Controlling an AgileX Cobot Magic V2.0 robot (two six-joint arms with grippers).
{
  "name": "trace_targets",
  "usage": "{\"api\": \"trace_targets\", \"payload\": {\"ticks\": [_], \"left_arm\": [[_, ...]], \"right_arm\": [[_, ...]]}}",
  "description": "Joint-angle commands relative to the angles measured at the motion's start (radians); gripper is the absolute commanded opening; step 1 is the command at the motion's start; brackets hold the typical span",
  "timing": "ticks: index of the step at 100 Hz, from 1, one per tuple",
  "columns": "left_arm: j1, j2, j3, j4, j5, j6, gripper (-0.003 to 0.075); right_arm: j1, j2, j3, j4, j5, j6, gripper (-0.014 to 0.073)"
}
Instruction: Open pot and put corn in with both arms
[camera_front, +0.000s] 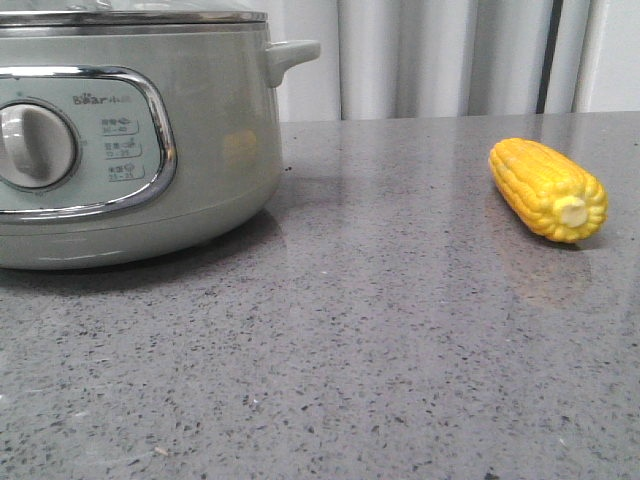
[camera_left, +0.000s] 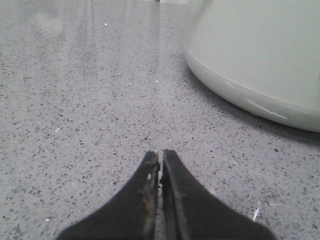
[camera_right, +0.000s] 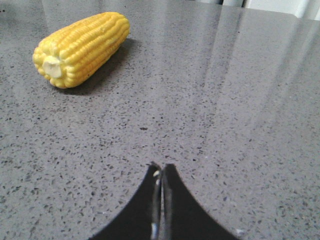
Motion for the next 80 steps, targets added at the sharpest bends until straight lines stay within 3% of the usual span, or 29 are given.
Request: {"api": "trace_targets", "payload": {"ticks": [1,80], "left_arm": [[0.004,-0.029,0.029,-0.007,-0.042,-0.001,-0.0020],[0.004,-0.029,0.029,-0.007,-0.042,-0.001,-0.0020]], "right_arm": [[-0.003,-0.025,0.017,-0.002,-0.014,-0.008,-0.0065],[-0.003,-0.025,0.017,-0.035,-0.014,-0.008,-0.0065]]}}
